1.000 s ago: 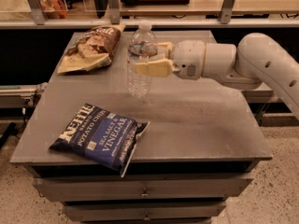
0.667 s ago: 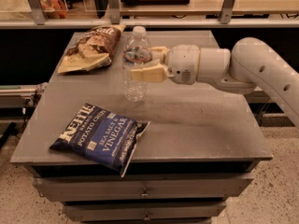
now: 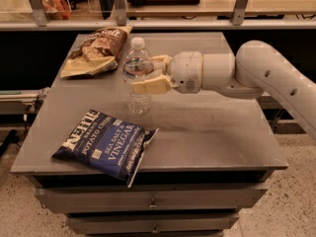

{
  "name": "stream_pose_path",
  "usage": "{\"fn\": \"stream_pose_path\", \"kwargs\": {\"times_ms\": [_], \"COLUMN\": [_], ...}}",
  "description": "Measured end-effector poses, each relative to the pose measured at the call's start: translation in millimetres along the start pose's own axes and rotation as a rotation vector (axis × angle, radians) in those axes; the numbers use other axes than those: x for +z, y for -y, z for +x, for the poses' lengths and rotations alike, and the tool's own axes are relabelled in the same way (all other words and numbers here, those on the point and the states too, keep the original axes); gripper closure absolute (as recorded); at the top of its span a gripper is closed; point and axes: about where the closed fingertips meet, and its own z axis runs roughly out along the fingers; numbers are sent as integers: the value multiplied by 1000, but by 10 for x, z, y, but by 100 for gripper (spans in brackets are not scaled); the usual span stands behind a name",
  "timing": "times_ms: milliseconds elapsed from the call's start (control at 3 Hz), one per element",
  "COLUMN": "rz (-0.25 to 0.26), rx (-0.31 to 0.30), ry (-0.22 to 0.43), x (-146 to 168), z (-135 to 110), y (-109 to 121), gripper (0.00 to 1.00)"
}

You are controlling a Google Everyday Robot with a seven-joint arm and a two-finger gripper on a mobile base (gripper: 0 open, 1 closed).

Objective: Move water bottle near blue chip bag

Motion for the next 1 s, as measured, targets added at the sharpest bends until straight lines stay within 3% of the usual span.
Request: {"fn": "stream_pose_path", "kwargs": {"times_ms": [333,1000], "rz": [-36,-92], "rx": [-3,-14], "ry": [-24,-56], "x": [58,131], "z": [16,17], "y": [-37,-105], "gripper": [85,31]}}
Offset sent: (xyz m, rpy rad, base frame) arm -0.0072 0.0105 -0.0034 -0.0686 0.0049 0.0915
